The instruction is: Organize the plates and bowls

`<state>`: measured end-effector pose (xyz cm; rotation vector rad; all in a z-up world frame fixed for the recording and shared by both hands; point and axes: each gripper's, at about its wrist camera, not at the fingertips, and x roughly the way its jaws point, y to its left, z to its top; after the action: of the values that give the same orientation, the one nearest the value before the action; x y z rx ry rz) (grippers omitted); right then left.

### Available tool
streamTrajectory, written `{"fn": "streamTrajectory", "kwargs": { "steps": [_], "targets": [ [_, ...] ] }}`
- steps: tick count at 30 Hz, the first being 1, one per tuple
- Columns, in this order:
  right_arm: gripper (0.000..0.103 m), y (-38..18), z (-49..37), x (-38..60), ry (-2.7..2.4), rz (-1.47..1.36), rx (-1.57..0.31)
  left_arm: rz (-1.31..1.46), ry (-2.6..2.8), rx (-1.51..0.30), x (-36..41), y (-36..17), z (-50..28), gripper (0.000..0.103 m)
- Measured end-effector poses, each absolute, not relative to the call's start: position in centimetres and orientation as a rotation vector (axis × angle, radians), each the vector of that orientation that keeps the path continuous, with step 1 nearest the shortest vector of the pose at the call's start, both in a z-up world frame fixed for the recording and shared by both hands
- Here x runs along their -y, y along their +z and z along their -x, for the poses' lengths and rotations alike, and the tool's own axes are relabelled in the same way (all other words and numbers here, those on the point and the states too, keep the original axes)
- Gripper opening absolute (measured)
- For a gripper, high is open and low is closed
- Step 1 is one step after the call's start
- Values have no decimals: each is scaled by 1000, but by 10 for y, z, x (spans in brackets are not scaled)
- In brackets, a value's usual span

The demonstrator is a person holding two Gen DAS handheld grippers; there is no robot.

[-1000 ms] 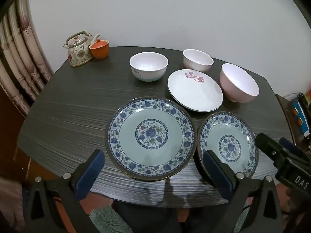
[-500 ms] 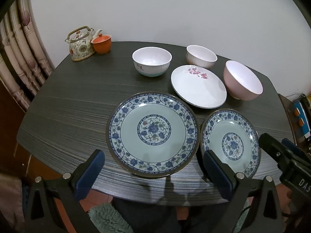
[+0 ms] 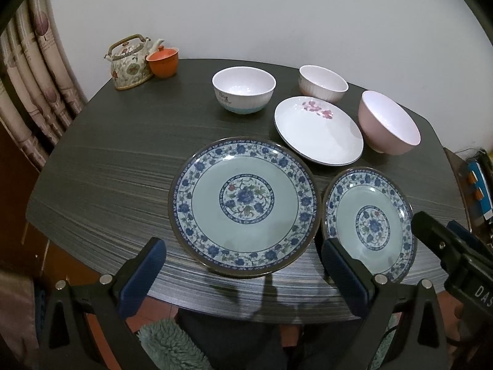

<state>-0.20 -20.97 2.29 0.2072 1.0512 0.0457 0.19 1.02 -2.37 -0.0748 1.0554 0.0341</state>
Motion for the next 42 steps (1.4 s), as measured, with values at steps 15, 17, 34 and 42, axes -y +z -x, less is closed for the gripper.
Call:
{"fn": "streamTrajectory", "kwargs": {
  "steps": [15,17,34,42],
  "targets": [
    [98,23,4,205,57,-204,-1055,90,47,-1066,-18,-27,-3,103],
    [98,24,4,204,60,-204,-1054,91,51,-1066,-18,-27,-3,103],
    [95,25,5,203,60,-204,-1054,90,60,-1076,-21,-28,-4,103],
    [94,24,5,203,62,-204,-1057,90,63,-1080,-21,-31,-4,103]
  ]
}}
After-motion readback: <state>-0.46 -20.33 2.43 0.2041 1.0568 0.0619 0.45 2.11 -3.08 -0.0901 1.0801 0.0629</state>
